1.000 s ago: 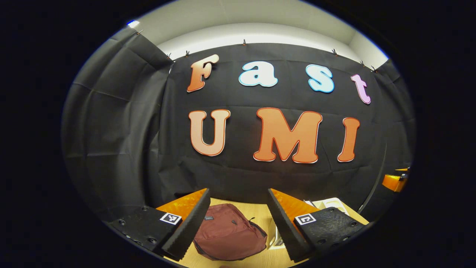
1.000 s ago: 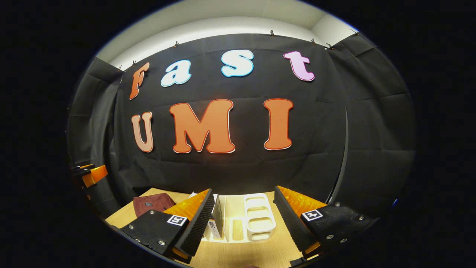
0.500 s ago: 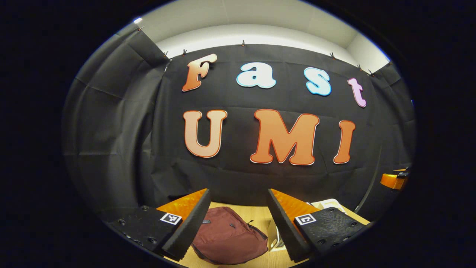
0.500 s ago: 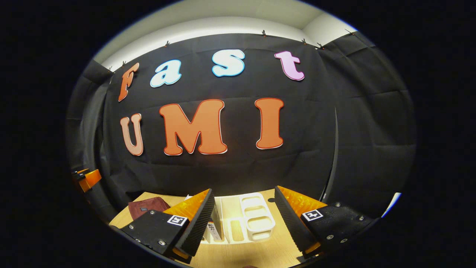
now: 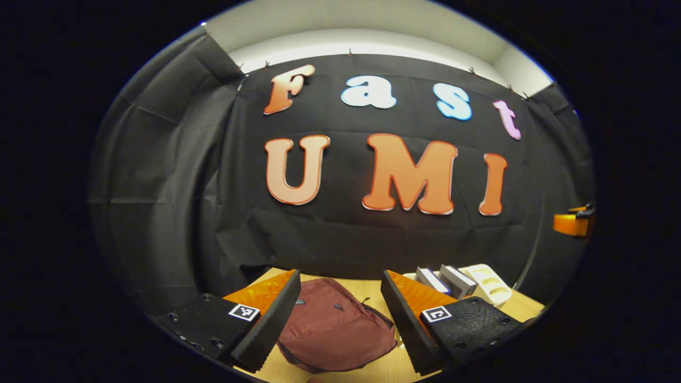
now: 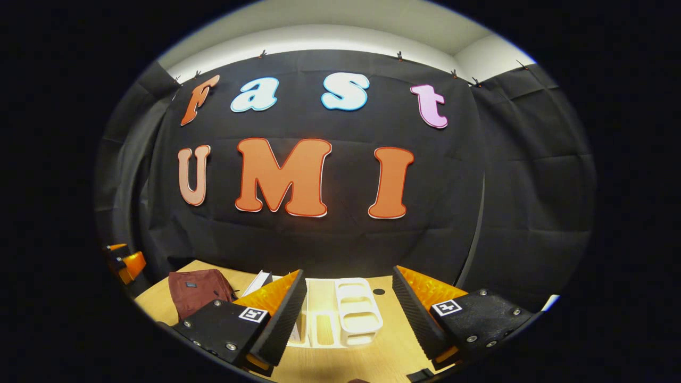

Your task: Open the schoolbag, grab two books from the bookshelf and put them into the schoolbag.

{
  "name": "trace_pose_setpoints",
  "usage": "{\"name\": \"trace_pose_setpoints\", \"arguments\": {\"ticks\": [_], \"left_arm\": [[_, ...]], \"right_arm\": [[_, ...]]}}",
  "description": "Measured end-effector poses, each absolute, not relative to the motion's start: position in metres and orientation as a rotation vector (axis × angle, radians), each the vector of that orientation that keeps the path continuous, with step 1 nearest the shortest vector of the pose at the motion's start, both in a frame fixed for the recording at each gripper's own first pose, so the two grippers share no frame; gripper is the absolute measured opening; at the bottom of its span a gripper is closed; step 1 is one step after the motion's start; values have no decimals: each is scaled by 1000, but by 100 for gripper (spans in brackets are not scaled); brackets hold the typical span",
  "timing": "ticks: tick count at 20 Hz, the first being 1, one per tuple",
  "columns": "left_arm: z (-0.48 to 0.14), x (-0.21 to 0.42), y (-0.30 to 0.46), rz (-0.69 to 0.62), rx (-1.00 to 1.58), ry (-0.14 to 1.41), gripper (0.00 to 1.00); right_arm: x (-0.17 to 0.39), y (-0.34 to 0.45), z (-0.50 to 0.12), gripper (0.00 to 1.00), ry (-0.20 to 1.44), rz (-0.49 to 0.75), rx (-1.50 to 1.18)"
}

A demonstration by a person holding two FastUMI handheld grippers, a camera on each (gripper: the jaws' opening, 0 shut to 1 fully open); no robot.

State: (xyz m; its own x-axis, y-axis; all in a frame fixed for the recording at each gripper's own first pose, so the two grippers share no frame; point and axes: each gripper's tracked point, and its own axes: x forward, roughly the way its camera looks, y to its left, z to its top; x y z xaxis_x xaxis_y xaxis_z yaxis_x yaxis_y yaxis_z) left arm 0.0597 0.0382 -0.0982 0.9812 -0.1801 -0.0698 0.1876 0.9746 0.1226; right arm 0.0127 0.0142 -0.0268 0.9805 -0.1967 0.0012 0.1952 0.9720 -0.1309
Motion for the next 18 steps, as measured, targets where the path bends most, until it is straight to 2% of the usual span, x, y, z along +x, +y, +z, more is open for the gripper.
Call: {"name": "trace_pose_setpoints", "arguments": {"ticks": [2, 5, 9, 10, 11, 18], "left_arm": [[-132, 63, 36, -220, 306, 112, 95], [-192, 69, 5, -353, 484, 176, 96], [-297, 60, -15, -452, 668, 387, 96], [-315, 59, -20, -466, 691, 413, 89], [-329, 59, -22, -472, 715, 431, 98], [-390, 86, 2, -384, 867, 582, 98]], "right_arm": [[12, 1, -42, 96, 50, -230, -117], [15, -8, -58, 96, 91, -248, -112], [12, -29, -76, 96, 142, -291, -97], [9, -36, -79, 96, 155, -308, -99], [7, -44, -83, 96, 170, -325, -104], [-3, -72, -109, 96, 260, -394, -79]]}}
